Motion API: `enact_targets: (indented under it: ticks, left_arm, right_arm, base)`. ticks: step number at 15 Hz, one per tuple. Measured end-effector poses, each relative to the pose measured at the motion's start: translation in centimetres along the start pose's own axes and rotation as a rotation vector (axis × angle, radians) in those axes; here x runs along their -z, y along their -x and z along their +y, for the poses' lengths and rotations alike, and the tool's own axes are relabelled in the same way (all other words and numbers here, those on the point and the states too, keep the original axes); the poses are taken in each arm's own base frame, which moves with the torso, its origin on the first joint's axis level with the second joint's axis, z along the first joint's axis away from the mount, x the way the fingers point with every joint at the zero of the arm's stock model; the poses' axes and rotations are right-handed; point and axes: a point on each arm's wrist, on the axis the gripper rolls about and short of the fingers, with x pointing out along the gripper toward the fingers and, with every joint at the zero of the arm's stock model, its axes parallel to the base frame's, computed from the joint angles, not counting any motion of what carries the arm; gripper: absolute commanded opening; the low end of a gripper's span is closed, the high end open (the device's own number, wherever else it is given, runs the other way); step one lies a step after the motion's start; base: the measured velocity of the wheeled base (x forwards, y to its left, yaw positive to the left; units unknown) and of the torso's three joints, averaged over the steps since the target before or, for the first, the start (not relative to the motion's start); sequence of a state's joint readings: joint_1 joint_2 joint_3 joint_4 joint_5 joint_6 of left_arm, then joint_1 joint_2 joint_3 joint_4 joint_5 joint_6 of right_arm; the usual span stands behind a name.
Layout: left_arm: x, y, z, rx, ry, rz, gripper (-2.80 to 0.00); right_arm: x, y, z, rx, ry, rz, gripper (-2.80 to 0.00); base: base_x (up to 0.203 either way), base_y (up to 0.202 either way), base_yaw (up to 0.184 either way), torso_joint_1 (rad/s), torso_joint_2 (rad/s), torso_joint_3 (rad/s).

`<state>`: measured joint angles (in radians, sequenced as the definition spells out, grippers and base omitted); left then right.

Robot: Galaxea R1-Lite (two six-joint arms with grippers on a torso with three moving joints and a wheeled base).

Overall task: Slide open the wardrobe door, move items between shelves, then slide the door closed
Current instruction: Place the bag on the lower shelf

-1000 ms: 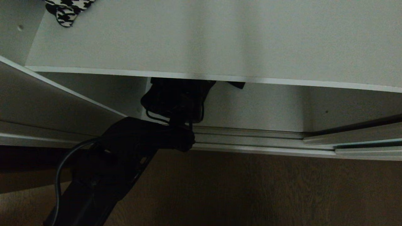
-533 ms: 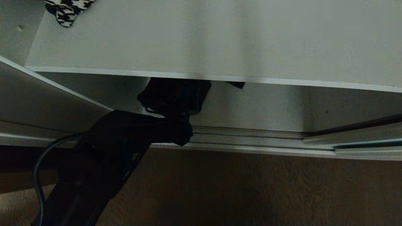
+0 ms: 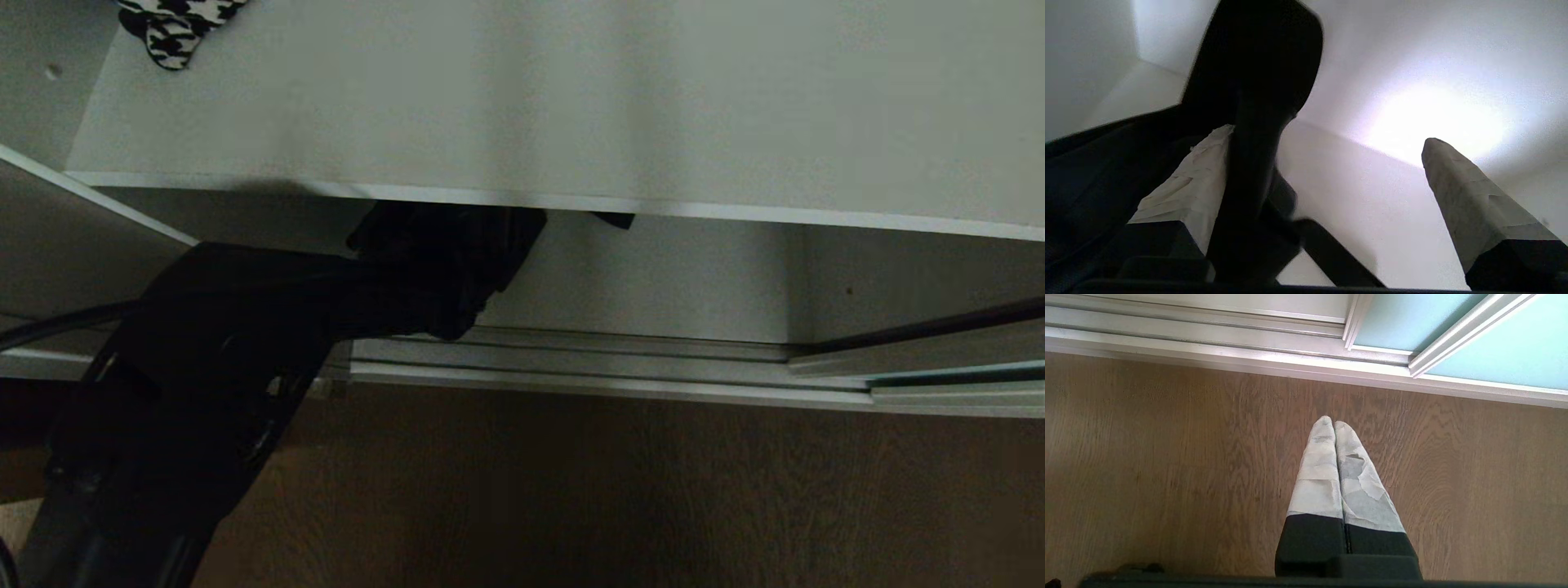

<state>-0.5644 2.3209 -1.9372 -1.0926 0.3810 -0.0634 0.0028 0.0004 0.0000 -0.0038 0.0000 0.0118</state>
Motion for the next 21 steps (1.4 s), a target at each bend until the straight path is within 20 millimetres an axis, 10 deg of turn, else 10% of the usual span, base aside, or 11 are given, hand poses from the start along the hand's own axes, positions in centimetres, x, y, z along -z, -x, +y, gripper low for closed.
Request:
enact_targets:
  ticks: [12,21]
  left_arm:
    - [0.5,4.8,-2.8,0.072,-0.029,0.201,0.0]
    - [12.7,9.3,-0.6,0.155,-0.178,0.151,0.0]
  right_arm:
    - [0.0,0.0,0.0,0.0,-0.001,-0.001,-2.8]
    - [0.0,0.0,0.0,0.0,0.0,0.0,-2.8]
  base:
    - [0.0,0.0,0.0,0.0,0.0,0.0]
    - [0.0,0.0,0.0,0.0,0.0,0.0]
